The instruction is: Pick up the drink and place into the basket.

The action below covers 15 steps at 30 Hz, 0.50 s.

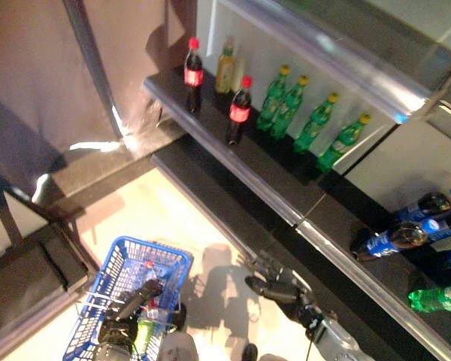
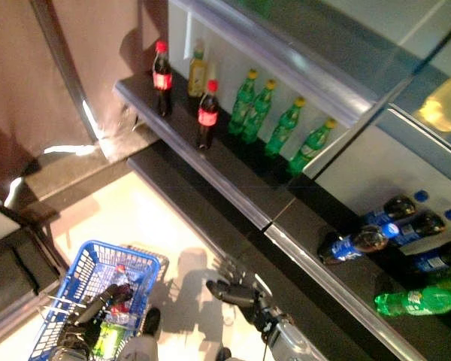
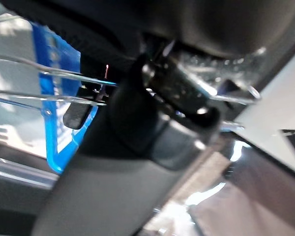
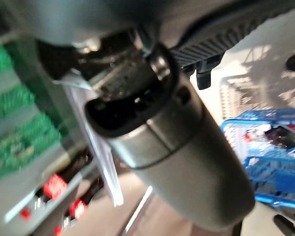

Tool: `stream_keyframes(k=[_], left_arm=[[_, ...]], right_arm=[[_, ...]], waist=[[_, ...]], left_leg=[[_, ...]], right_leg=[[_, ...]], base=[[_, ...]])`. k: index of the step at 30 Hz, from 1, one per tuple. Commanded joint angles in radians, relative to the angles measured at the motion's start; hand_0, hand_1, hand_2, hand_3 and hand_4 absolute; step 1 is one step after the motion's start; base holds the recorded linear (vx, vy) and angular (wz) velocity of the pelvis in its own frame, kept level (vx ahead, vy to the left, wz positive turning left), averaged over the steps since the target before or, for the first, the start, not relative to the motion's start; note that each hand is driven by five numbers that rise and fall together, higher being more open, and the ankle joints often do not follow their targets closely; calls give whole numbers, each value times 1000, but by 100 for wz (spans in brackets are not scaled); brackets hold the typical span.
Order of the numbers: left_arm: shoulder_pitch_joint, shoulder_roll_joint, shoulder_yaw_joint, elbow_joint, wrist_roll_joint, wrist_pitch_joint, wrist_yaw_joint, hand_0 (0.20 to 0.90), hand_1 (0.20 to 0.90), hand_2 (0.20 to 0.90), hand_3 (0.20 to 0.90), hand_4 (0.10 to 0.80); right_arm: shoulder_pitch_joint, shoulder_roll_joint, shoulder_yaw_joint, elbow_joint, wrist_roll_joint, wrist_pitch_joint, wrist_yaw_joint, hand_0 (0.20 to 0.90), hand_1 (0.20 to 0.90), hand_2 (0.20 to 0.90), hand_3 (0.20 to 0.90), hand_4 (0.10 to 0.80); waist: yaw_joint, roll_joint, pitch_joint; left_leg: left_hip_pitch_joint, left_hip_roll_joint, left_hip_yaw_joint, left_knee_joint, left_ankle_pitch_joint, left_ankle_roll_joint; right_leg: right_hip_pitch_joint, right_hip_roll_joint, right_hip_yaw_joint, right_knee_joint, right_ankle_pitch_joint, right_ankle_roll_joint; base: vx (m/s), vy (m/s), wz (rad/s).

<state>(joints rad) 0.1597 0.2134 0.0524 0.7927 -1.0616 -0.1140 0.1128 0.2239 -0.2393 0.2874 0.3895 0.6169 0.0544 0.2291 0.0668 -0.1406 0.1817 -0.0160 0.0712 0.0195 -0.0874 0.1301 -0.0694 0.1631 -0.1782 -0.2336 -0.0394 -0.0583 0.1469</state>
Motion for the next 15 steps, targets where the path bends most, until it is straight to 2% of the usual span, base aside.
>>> stream_keyframes(k=[1, 4, 8, 11, 15], left_arm=[[-68, -5, -38, -41, 152, -99, -52, 300, 300, 300, 200, 100], [-87, -22, -42, 104, 237, -56, -8, 300, 300, 300, 200, 100], [-89, -32, -26, 239, 297, -37, 0, 300, 300, 300, 200, 100], [-93, -33, -10, 338, 313, -50, -28, 300, 300, 300, 200, 100], [-101, -38, 5, 394, 294, -53, -36, 300, 300, 300, 200, 100]], right_arm=[[-24, -42, 19, 20, -77, -58, -34, 900, 900, 900, 900, 800], [-61, 0, 4, 189, -100, -30, -83, 900, 900, 900, 900, 800], [-72, 39, -31, 378, -200, -47, -99, 900, 900, 900, 900, 800], [-83, 60, -77, 540, -213, -61, -99, 900, 900, 900, 900, 800], [-105, 70, -139, 708, -222, -56, -90, 900, 900, 900, 900, 800]], waist=[[-4, 103, -121], [-14, 104, -129], [-24, 105, -129], [-30, 107, -129], [-28, 112, -127]], left_leg=[[56, 34, 24, 0, -62, -21], [62, 35, 37, 0, -70, -19], [74, 38, 56, 0, -77, -15], [81, 38, 64, 0, -81, -15], [89, 40, 70, 0, -88, -16]], right_leg=[[-36, -45, -25, -33, 138, 24], [-40, -51, -22, -41, 146, 27], [-43, -53, -15, -40, 145, 27], [-44, -51, -8, -40, 143, 25], [-42, -48, -4, -41, 140, 22]], base=[[-35, -1, -22], [-22, 3, -21], [-16, 10, -15], [-7, 18, -19], [-4, 17, -3]])
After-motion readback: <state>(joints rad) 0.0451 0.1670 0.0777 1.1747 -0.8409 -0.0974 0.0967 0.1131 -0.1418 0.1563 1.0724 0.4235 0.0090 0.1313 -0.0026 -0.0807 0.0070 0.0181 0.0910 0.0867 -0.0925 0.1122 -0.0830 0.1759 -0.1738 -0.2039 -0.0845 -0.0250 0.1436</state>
